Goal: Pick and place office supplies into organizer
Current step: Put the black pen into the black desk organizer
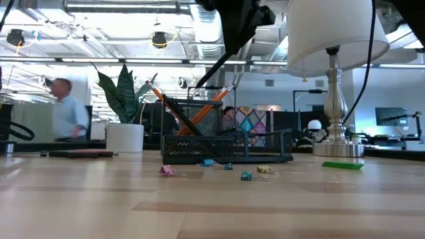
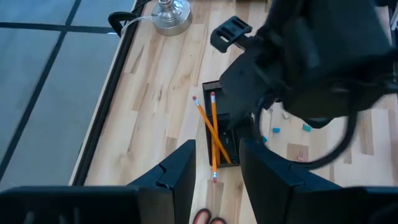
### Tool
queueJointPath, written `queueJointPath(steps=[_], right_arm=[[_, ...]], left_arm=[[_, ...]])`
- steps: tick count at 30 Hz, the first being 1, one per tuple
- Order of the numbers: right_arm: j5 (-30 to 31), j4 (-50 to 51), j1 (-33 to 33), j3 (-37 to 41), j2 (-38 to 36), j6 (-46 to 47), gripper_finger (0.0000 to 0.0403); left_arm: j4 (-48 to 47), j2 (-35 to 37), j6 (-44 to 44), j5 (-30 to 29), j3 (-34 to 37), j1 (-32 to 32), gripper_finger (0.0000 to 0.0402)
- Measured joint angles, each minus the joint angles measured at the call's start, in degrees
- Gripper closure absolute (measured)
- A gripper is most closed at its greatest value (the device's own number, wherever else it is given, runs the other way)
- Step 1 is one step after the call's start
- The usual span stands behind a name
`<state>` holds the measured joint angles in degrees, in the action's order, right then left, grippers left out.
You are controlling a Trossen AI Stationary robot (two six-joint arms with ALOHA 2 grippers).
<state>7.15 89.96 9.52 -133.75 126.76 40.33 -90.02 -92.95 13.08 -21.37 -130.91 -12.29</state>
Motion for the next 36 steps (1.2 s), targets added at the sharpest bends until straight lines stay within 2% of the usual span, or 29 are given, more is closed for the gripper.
queueJointPath(steps=[5,11,17,26,36], right_arm=[[-4.73,-0.01,-2.3,0.0,0.0,-3.09,0.0382],[-15.71,-0.17,-6.15,0.0,0.0,-7.2,0.0375],[-17.88,0.02,-10.49,0.0,0.0,-9.55,0.0382],[-27.59,-0.15,-15.02,0.0,0.02,-13.81,0.0379],[-28.11,-0.58,-14.96,1.12,0.04,-15.4,0.0377]], left_arm=[[0.0,0.02,-0.43,0.02,0.0,0.0,0.028],[0.0,0.02,-0.41,0.07,0.0,0.0,0.028],[0.0,0.02,-0.39,0.09,0.0,-0.01,0.028],[0.0,0.02,-1.91,0.15,0.0,-0.52,0.028],[0.0,0.04,-2.77,0.13,0.0,-0.52,0.028]])
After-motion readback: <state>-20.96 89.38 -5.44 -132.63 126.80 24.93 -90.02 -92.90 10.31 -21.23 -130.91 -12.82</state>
